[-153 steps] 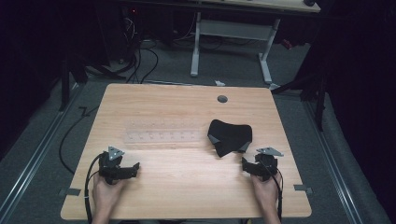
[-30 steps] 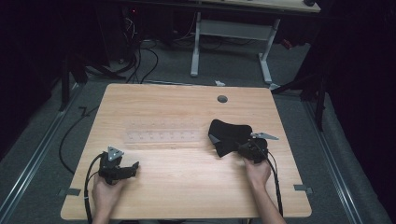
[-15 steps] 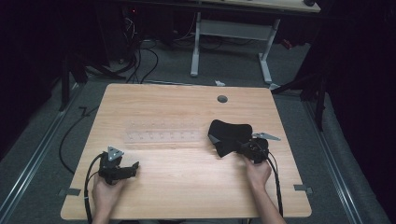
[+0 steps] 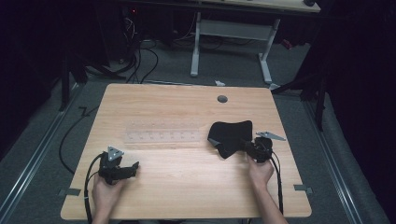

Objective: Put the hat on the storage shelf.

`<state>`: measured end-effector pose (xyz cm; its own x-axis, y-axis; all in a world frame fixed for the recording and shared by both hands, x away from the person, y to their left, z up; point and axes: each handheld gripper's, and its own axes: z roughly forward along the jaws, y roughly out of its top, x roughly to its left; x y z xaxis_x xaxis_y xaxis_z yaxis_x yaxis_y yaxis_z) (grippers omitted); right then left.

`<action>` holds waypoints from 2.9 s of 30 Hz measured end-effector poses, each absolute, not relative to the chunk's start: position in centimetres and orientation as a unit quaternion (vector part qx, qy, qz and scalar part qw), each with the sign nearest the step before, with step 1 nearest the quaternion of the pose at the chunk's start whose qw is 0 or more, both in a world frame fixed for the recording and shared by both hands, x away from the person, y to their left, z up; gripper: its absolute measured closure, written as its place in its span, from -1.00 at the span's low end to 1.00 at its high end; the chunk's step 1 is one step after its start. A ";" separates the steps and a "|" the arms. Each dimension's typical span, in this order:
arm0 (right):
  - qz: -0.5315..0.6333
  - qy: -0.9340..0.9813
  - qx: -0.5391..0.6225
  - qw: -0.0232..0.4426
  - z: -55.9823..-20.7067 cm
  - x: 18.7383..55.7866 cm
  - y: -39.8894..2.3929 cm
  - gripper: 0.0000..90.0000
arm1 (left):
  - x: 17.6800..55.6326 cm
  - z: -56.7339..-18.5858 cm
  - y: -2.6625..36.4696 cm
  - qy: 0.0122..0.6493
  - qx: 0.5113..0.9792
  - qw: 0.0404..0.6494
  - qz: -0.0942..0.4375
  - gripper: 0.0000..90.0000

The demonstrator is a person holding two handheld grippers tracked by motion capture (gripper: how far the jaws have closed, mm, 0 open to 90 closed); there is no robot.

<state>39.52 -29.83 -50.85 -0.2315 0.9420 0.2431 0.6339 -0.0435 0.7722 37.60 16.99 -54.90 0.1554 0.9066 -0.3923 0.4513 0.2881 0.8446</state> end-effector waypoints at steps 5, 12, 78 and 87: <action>0.412 0.671 0.588 0.186 -50.5 39.3 -30.1 0.88 | 37.6 -54.9 17.0 0.611 0.555 0.520 0.219 -0.67; 0.411 0.677 0.582 0.188 -50.0 38.6 -30.6 0.87 | 37.6 -54.9 17.0 0.611 0.555 0.520 0.219 -0.67; 0.478 0.693 0.521 0.140 -45.9 32.1 -30.5 0.87 | 33.8 -50.4 11.2 0.501 0.634 0.574 0.129 -0.64; 0.479 0.712 0.498 0.124 -45.5 32.1 -28.7 0.88 | 33.3 -50.0 9.7 0.480 0.647 0.580 0.117 -0.65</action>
